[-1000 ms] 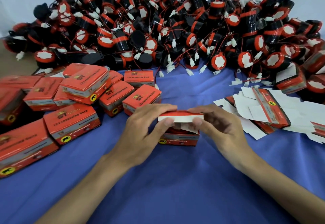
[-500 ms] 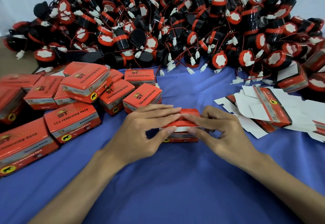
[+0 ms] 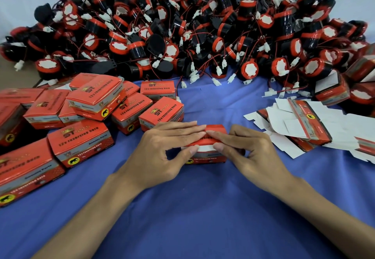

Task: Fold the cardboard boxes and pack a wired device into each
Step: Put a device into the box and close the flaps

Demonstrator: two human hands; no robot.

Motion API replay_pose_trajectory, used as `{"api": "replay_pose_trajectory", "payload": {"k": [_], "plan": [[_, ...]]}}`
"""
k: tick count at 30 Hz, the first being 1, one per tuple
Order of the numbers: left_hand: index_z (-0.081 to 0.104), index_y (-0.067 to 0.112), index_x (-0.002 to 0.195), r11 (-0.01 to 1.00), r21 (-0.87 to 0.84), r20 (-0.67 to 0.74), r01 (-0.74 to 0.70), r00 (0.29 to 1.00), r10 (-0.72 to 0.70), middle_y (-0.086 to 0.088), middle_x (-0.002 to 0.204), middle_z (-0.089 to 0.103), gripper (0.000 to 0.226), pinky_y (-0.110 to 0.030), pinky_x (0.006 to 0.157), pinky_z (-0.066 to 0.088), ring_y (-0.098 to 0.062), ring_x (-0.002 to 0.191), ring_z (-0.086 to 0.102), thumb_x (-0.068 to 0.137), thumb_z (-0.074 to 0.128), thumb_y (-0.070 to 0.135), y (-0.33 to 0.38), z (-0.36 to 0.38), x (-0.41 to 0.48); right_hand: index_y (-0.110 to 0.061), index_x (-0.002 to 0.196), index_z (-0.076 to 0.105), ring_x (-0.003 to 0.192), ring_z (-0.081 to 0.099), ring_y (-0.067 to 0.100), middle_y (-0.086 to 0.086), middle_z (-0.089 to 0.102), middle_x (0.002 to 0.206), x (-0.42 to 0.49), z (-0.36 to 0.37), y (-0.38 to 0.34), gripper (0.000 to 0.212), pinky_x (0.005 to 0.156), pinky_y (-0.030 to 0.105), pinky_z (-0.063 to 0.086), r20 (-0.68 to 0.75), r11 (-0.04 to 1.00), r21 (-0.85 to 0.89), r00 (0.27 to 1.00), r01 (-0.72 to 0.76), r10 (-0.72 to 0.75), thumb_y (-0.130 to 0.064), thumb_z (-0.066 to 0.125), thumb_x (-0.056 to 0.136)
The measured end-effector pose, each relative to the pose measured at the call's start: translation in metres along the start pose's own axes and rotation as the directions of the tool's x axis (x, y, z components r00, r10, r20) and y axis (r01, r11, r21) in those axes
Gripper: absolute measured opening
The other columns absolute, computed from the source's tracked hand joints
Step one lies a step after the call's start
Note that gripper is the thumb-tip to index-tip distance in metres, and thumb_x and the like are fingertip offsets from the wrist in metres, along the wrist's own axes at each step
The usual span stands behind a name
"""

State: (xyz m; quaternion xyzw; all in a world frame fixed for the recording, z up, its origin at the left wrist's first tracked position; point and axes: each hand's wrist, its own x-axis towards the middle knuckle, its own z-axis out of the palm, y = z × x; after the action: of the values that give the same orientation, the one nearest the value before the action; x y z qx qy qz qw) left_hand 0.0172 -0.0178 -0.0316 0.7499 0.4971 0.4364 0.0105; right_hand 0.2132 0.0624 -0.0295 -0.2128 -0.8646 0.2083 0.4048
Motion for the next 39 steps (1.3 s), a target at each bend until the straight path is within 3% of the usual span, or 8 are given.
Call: {"api": "replay_pose_trajectory", "payload": {"k": [5,10,14,20,25,31,39], "plan": [[0.069,0.008,0.110,0.990,-0.100,-0.023,0.101,0.994,-0.104,0.009,0.113,0.066,0.028,-0.025,0.100,0.047,-0.003,0.115,0.059,0.083,0.068,0.016,0.0021,-0.0009,0.0044,-0.011,0.115,0.066,0.058,0.034,0.011,0.003,0.039,0.062,-0.0008,0.0030,0.0004,0.030,0.056,0.012,0.032,-0.045,0.998,-0.055,0.998,0.033,-0.036,-0.017,0.062,0.086],[0.071,0.007,0.108,0.998,-0.041,-0.034,0.056,0.998,-0.058,0.009,0.112,0.065,0.027,-0.024,0.099,0.048,-0.003,0.114,0.059,0.086,0.069,0.022,0.0020,-0.0008,0.0044,-0.010,0.112,0.069,0.057,0.029,0.007,-0.002,0.034,0.061,-0.0002,0.0066,0.0018,0.028,0.057,0.008,0.027,-0.090,0.996,-0.074,0.994,0.055,-0.062,-0.021,0.059,0.088],[0.073,0.008,0.107,1.000,0.029,-0.063,-0.007,0.998,0.008,0.010,0.113,0.065,0.026,-0.026,0.097,0.050,-0.005,0.112,0.061,0.091,0.057,0.022,0.0024,0.0012,0.0042,-0.007,0.107,0.072,0.057,0.028,0.005,-0.005,0.032,0.063,0.0003,0.0077,0.0027,0.024,0.056,0.008,0.028,-0.105,0.991,-0.107,0.990,0.085,-0.097,-0.016,0.060,0.088],[0.072,0.007,0.109,0.994,0.073,-0.026,-0.086,0.996,0.088,0.001,0.113,0.069,0.025,-0.032,0.095,0.052,-0.012,0.113,0.063,0.089,0.062,0.018,-0.0027,-0.0006,0.0020,-0.006,0.107,0.071,0.055,0.029,0.007,-0.007,0.031,0.063,0.0012,0.0043,0.0016,0.024,0.055,0.009,0.027,-0.051,0.989,-0.104,0.992,0.108,-0.114,-0.011,0.064,0.084],[0.070,0.006,0.114,0.990,0.073,0.006,-0.120,0.993,0.120,-0.001,0.119,0.068,0.027,-0.033,0.101,0.049,-0.014,0.120,0.060,0.090,0.062,0.017,-0.0055,-0.0023,-0.0007,-0.005,0.112,0.068,0.051,0.035,0.013,0.003,0.040,0.058,0.0025,-0.0007,0.0012,0.029,0.052,0.016,0.036,0.023,0.990,-0.083,0.994,0.111,-0.109,-0.009,0.065,0.084],[0.067,0.002,0.117,0.995,0.044,0.005,-0.084,0.996,0.084,-0.004,0.124,0.065,0.031,-0.038,0.103,0.048,-0.016,0.124,0.057,0.091,0.060,0.018,-0.0045,0.0021,-0.0033,-0.006,0.115,0.065,0.050,0.044,0.022,0.008,0.045,0.057,0.0020,-0.0007,0.0018,0.029,0.050,0.031,0.041,0.013,0.999,0.029,0.999,0.030,-0.031,-0.012,0.060,0.087],[0.068,0.005,0.113,0.991,0.066,-0.004,-0.114,0.993,0.114,-0.003,0.119,0.067,0.029,-0.037,0.099,0.051,-0.016,0.120,0.060,0.089,0.062,0.020,-0.0043,-0.0007,-0.0018,-0.004,0.113,0.066,0.049,0.040,0.017,0.004,0.045,0.059,0.0032,-0.0016,0.0034,0.030,0.052,0.017,0.038,0.029,0.994,-0.033,0.994,0.104,-0.103,-0.009,0.064,0.084]]}}
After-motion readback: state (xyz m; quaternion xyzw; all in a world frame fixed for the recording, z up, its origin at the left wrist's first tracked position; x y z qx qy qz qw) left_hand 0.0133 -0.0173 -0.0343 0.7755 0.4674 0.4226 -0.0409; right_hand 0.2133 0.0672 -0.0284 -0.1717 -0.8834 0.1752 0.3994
